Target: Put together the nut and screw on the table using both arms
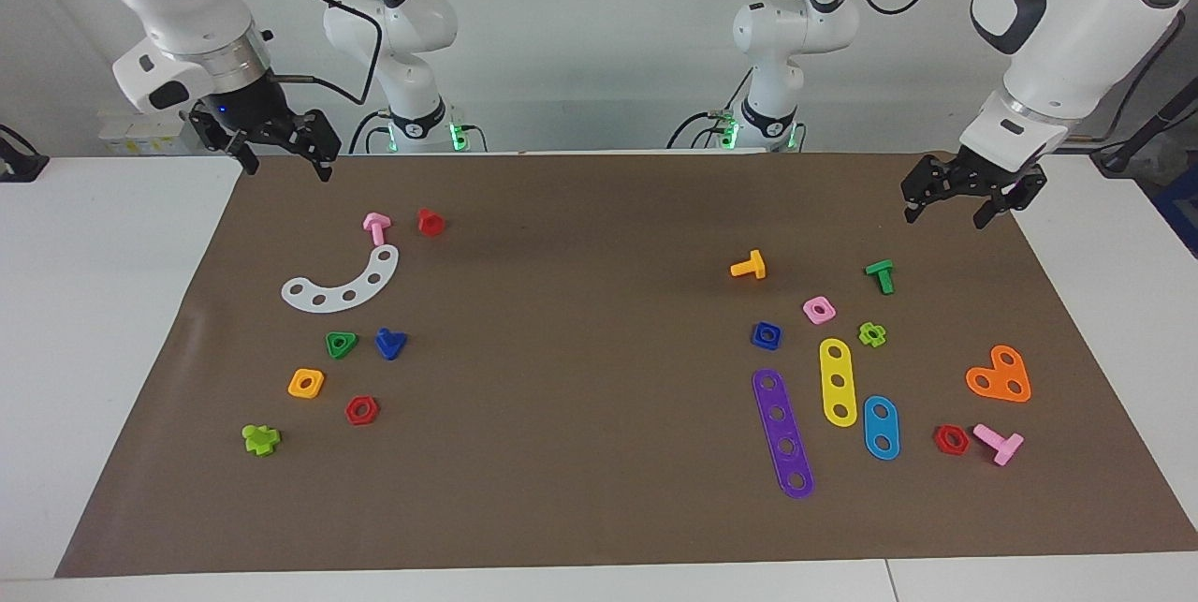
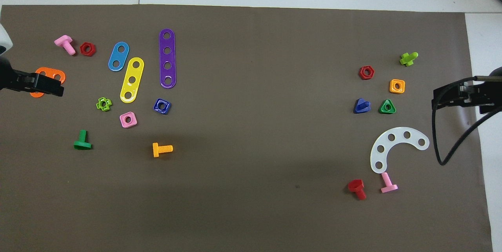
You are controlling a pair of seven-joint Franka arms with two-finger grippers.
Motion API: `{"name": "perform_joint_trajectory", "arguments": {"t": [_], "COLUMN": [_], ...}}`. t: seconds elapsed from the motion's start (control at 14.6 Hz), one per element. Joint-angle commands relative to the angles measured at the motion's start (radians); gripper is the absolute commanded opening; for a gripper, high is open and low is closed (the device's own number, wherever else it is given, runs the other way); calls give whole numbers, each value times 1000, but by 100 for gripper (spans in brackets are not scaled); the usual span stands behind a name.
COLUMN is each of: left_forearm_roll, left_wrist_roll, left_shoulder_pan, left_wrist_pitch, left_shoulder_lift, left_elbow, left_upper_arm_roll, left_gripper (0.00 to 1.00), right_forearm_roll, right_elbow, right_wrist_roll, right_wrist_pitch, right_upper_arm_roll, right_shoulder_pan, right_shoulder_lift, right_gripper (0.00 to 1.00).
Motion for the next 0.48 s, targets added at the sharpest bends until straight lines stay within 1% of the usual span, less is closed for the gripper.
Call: {"name": "perform_joint_trajectory", "arguments": {"t": [0.0,0.41], "left_forearm_roll": [10,10], "left_wrist_roll": [-4,-4], "left_shoulder_pan": [-5,-1], "left_wrist_pitch": [23,35], "left_shoulder_lift": [-34,-33], "left_elbow": [-42,-39], "left_upper_arm_roll": [3,3], "left_gripper": [100,100], "right_forearm_roll": [22,22], "right_elbow": [-16,-18], "right_wrist_roll": [-46,-52], "right_wrist_pitch": [2,6], "right_upper_arm_roll": [-2,-2], "right_shoulder_pan": [-10,-11], "right_shoulder_lift": [-12,-12], "right_gripper": [100,100]}}
